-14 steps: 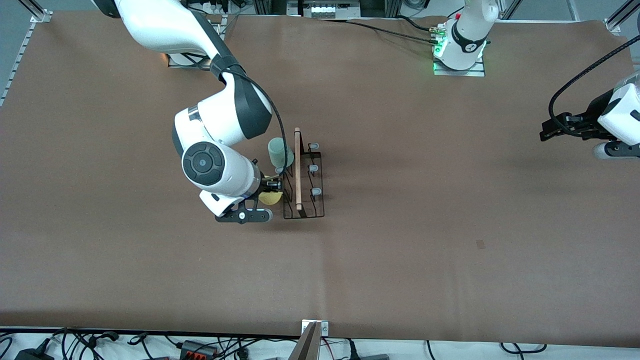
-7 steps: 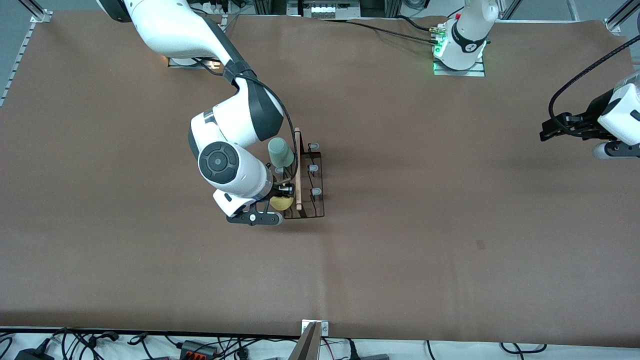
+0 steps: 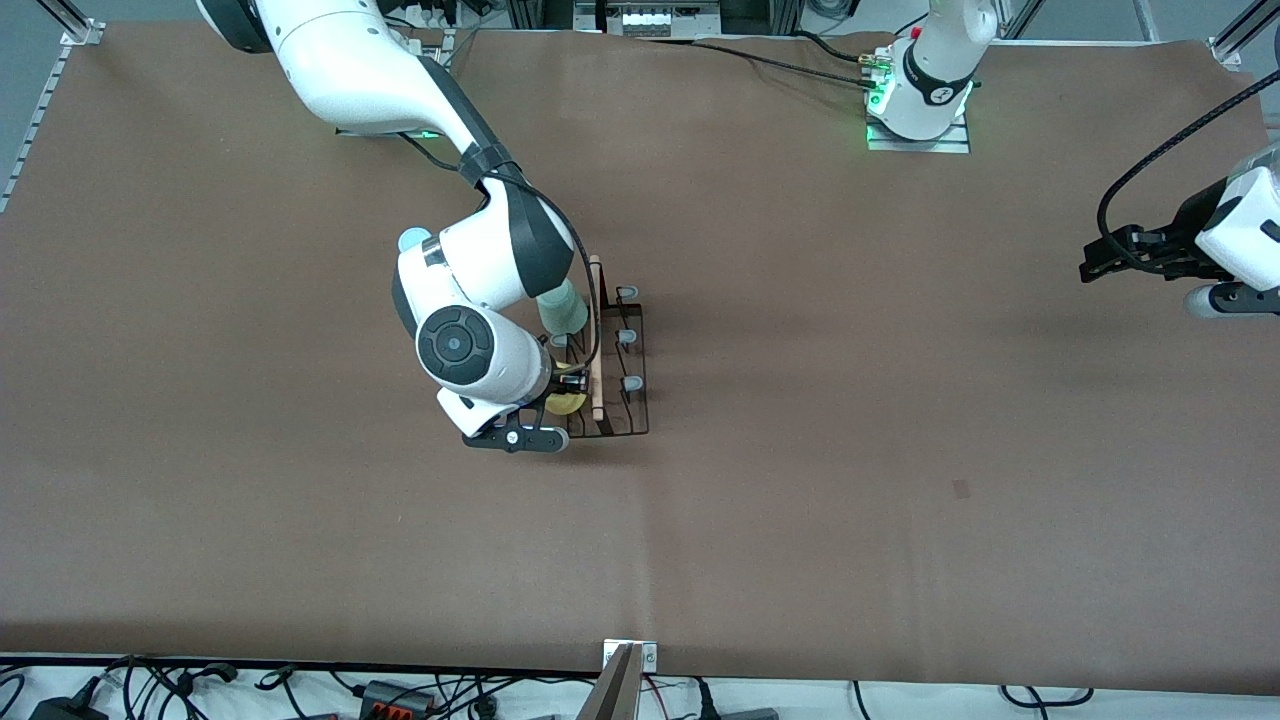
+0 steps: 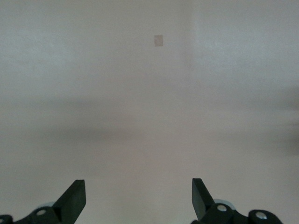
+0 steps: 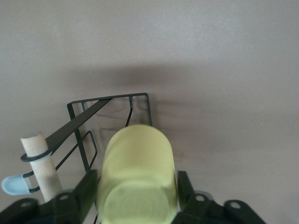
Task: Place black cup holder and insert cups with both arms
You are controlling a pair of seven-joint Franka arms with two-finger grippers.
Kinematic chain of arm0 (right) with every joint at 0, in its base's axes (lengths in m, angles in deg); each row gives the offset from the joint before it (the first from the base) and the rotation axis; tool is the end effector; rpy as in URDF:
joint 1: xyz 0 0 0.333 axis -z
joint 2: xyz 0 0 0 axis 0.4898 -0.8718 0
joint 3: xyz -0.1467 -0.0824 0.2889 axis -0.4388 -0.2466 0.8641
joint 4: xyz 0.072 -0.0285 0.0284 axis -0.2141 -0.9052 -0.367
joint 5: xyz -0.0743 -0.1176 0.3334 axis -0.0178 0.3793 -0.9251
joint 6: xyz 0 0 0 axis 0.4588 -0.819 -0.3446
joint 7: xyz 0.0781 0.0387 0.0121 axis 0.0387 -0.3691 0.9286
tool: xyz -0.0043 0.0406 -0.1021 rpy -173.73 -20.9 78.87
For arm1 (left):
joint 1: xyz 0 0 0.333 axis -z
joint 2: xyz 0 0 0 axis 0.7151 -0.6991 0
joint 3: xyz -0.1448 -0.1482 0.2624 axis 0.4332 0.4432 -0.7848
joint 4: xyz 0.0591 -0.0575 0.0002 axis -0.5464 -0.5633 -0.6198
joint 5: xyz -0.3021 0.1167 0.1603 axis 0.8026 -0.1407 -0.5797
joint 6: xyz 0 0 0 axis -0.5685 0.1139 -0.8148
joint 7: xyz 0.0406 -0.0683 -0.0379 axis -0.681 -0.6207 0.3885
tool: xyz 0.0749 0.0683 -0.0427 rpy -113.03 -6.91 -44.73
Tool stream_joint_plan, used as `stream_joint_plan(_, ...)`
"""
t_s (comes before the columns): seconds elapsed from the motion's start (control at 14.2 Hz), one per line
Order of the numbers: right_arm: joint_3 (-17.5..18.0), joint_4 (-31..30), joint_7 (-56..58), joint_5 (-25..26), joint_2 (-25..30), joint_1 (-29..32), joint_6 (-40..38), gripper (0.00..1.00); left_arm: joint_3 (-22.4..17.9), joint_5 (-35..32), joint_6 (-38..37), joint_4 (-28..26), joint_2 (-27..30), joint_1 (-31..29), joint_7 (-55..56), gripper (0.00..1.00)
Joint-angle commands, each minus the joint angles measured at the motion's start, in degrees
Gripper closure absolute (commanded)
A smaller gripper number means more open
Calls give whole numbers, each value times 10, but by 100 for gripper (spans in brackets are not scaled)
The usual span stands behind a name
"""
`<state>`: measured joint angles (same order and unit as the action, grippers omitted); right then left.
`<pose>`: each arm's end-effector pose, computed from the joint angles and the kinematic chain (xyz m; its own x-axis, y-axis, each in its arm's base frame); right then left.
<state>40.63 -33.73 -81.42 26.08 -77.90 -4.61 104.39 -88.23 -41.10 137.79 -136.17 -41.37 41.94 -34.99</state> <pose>0.6305 0.3854 0.3437 0.9854 -0.0520 -0.1619 -0.0648 -0.9951 -0.0749 0.5352 0.0198 0.5830 0.9936 0.0428 -0.1047 0.0435 -0.9990 0.0039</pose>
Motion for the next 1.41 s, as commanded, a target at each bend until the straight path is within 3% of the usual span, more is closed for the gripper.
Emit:
stream_joint_plan(0.0,-4,0,-6,-8,26,0,-15,0,0,2,-5,-3,6,-1,-12,0)
stream_joint_plan(0.35,-45,1,16,6,98,34,-77,0,0,2,-5,-3,6,-1,-12,0)
stream_joint_plan(0.78,-86,1,92,7,142,108,-137,0,0,2,-5,-3,6,-1,-12,0)
stream_joint_plan(0.92,-107,-2,140,28,164,117,-138,0,0,2,-5,-3,6,-1,-12,0)
stream_joint_plan(1.06,-89,-9,175,44,188,171,-137,0,0,2,-5,-3,6,-1,-12,0)
stream_joint_plan(1.34,4,-80,252,104,263,315,-126,0,0,2,-5,-3,6,-1,-12,0)
